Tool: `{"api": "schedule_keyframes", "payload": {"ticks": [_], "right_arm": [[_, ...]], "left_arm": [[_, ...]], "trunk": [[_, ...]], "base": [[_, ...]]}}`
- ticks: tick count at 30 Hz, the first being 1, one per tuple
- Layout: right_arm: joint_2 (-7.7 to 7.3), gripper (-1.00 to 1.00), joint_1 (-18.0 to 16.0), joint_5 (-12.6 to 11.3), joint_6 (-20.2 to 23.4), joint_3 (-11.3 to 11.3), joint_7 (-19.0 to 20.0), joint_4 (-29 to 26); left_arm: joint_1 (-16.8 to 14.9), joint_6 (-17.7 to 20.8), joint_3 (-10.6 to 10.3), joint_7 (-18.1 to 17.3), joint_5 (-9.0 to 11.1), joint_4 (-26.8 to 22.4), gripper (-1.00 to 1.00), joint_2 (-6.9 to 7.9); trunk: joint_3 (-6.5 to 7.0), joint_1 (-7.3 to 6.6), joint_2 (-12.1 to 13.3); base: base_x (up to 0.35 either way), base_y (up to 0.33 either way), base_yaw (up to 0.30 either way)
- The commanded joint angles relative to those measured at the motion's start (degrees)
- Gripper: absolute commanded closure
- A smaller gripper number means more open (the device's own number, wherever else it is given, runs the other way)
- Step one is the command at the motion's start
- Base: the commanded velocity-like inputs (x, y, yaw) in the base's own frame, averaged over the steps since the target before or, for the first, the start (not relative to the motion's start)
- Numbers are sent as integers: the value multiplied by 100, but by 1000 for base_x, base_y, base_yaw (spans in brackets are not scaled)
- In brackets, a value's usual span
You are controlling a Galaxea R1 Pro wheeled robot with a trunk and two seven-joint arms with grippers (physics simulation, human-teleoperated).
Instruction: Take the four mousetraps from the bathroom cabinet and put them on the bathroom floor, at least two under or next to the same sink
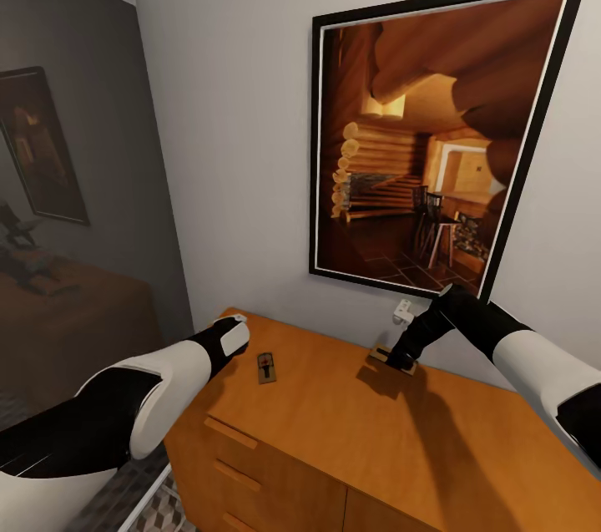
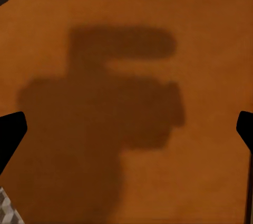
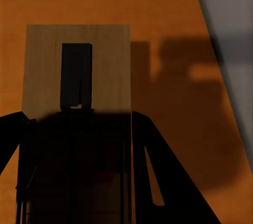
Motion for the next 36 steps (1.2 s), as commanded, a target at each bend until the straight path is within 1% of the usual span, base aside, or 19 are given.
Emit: {"api": "schedule_keyframes", "payload": {"ticks": [1,9,14,24,25,29,31,36], "right_arm": [[-5,100,-4,6,63,9,14,-16],[-5,100,-4,6,63,8,15,-16],[-5,100,-4,6,63,10,14,-16],[-5,100,-4,6,63,10,14,-16],[-5,100,-4,6,63,10,13,-16],[-5,100,-4,6,63,10,10,-16],[-5,100,-4,6,63,8,9,-16],[-5,100,-4,6,63,9,9,-16]], "left_arm": [[-9,29,-47,10,28,10,-100,-3],[-9,35,-43,36,57,19,-100,-3],[-9,51,-43,-136,70,17,-100,-3],[-5,56,-40,-864,72,24,-100,-3],[-4,59,-39,-1010,72,26,-100,-3],[-2,66,-42,-1289,67,31,-100,-3],[-1,67,-42,-1360,65,33,-100,-3],[-1,57,-41,-1398,63,40,-100,-3]], "trunk": [[-12,3,-10],[-12,3,-10],[-12,3,-10],[-12,3,-10],[-12,3,-10],[-12,3,-10],[-12,3,-10],[-12,3,-10]], "base": [[0,0,0],[0,0,0],[0,0,0],[0,0,0],[0,0,0],[0,-1,0],[0,-29,0],[0,-58,0]]}}
